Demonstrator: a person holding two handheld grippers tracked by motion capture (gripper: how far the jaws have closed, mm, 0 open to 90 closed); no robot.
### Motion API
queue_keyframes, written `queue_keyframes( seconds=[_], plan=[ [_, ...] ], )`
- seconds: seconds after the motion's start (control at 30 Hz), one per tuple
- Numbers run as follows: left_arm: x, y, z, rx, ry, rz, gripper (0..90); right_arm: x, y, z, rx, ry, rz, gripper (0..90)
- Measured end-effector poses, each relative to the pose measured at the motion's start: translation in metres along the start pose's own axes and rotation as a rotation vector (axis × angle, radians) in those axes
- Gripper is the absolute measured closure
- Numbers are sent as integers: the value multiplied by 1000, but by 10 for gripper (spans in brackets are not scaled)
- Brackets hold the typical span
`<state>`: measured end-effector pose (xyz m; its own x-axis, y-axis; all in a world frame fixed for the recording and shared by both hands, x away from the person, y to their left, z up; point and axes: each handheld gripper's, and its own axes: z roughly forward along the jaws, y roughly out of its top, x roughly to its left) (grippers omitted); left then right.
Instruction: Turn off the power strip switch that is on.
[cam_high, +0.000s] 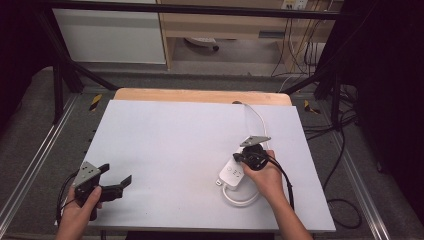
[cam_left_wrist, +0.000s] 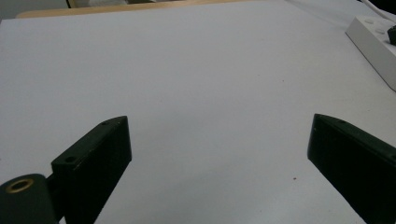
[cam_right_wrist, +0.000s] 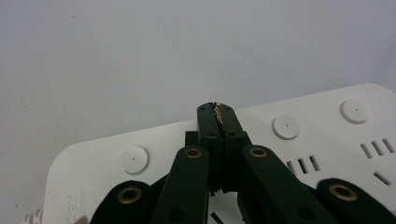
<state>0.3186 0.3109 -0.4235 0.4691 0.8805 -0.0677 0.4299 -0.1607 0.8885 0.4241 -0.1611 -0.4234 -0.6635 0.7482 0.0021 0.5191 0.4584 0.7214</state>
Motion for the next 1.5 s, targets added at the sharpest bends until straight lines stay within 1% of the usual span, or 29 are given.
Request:
queue_keyframes(
  seconds=[0.07, 0.2, 0.3, 0.37, 0.43, 0.63, 0.73, 0.83, 0.87, 0.93, 1.0, 1.17, 1.23, 1.3, 1.37, 1.5],
  plan=[
    [0, 0, 0, 0, 0, 0, 62, 1, 1, 0, 6, -10, -10, 900],
    [0, 0, -1, -1, 0, -2, 62, 0, 0, 0, 1, -1, -1, 900],
    [0, 0, 0, -1, -1, -2, 62, 1, 0, 0, 0, -10, -1, 900],
    [0, 0, 0, 0, -1, -1, 62, 1, -1, 0, 1, -8, 3, 900],
    [0, 0, 0, -2, 0, 1, 61, 2, -1, 1, 3, -15, -7, 900],
    [0, 0, -1, -2, 0, -1, 61, 3, -1, 0, 4, -21, -12, 900],
    [0, 0, 0, -1, -1, -1, 62, 3, -1, 0, 3, -20, -11, 900],
    [1, 0, -1, -3, -1, -3, 61, 2, -1, 0, 1, -16, 7, 900],
    [1, 0, -1, -4, 2, -3, 62, 2, -1, 0, 0, -16, 6, 900],
    [2, 0, -1, -2, 1, -5, 61, 1, -2, 0, -7, -11, 8, 900],
    [2, 0, 0, -3, 0, -10, 62, 0, -2, -2, -30, 11, 31, 900],
    [2, 0, 1, 1, 0, -7, 62, 0, -1, 0, -43, 23, 32, 900],
    [2, 0, 0, -2, 1, -8, 62, 2, -2, 0, -59, 27, 18, 900],
    [2, -1, 0, -2, 1, -10, 62, 2, -1, -2, -92, 29, 19, 900],
    [2, -1, 1, 5, 0, -9, 62, 1, 1, -5, -106, 31, 24, 900],
    [1, -1, 0, 6, 4, -2, 63, -1, -2, -6, -111, 38, 32, 900]
  ],
)
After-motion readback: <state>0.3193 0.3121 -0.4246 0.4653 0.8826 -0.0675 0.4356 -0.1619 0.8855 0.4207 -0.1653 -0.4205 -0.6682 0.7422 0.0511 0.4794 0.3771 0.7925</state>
